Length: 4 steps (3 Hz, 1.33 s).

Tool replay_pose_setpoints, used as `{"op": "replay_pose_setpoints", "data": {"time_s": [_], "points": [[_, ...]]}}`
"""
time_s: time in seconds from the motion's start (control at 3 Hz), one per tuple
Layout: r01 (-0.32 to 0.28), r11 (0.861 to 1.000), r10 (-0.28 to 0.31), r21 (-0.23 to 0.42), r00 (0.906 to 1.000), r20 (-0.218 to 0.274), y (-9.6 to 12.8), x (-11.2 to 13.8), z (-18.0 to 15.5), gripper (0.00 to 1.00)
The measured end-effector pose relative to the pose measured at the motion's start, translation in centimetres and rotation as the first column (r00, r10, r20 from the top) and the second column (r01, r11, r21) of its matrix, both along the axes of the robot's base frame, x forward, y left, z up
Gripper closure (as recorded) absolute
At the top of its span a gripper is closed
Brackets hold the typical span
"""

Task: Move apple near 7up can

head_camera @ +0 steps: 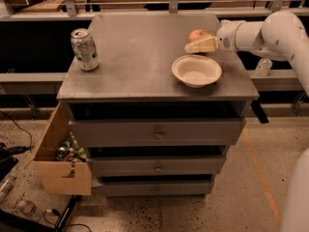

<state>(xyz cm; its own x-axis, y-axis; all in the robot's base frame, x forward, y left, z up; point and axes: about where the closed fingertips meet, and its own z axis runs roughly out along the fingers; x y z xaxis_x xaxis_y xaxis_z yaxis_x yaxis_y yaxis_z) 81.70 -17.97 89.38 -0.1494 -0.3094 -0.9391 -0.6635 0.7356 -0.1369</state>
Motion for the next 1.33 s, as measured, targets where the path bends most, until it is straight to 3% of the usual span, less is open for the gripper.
{"op": "replay_pose_setpoints", "data": {"time_s": [0.33,0.67,1.33], "points": [[-0.017,1.0,0.017,-0.005,0.9994,-0.031,1.5,0.62,-2.21,0.0],[-0.019,1.0,0.019,-0.006,0.9994,-0.03,1.63,0.81,-2.2,0.02],[-0.028,1.0,0.028,-0.011,0.9992,-0.027,2.36,1.58,-2.22,0.31]]}}
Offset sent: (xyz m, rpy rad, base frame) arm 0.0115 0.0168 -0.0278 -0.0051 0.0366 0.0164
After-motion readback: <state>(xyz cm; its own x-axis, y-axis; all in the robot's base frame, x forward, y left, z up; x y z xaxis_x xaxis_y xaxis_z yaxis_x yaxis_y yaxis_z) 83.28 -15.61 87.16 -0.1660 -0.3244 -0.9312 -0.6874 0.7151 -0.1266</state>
